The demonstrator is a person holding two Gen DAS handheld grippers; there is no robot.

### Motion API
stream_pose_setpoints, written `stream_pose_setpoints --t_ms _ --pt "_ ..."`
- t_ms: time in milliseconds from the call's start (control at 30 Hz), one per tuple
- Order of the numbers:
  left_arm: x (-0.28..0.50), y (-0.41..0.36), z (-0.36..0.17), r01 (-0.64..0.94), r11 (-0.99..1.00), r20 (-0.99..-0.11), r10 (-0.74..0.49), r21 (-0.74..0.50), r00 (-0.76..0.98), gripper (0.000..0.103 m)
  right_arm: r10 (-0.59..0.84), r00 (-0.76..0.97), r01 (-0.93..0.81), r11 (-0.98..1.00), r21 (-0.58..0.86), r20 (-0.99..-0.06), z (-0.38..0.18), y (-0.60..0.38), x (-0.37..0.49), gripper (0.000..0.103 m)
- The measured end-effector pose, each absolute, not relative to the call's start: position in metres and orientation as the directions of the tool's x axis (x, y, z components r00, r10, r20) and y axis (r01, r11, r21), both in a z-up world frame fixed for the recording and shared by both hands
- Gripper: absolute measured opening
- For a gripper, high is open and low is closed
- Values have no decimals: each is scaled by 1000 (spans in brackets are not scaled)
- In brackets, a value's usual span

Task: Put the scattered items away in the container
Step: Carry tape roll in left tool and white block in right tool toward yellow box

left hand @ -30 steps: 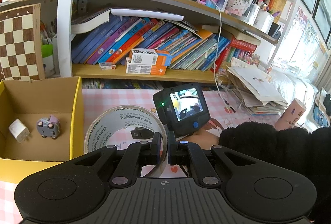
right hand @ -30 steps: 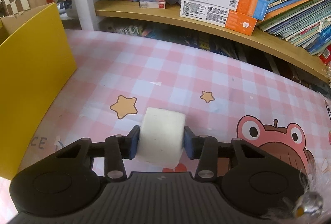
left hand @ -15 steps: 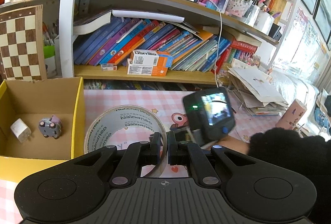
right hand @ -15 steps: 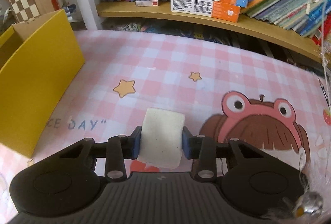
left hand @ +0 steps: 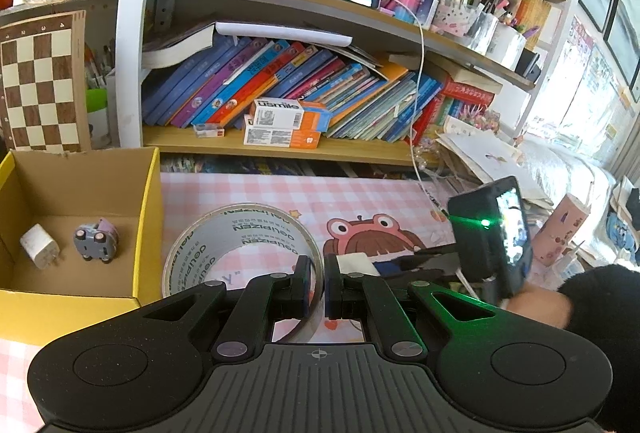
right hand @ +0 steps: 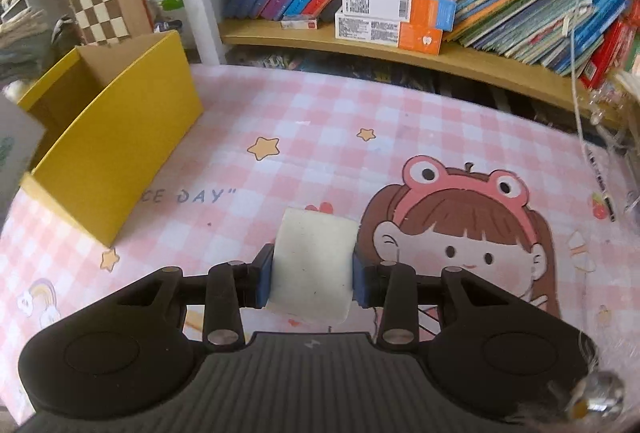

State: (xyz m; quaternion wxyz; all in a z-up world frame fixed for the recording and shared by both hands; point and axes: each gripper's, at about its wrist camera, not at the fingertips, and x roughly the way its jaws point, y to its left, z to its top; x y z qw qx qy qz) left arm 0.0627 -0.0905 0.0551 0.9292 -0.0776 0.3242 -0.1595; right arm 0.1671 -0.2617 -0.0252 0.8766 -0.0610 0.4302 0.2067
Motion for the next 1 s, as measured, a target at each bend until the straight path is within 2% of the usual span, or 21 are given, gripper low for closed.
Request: stream_pose_setpoints --t_ms 467,1000 --pt "55 -85 51 240 930 -563 -361 -279 744 5 324 552 -427 901 73 -768 -4 -265 141 36" --pt "56 -40 61 340 900 -542 -435 -272 719 5 311 619 -351 931 100 -722 25 -229 116 36"
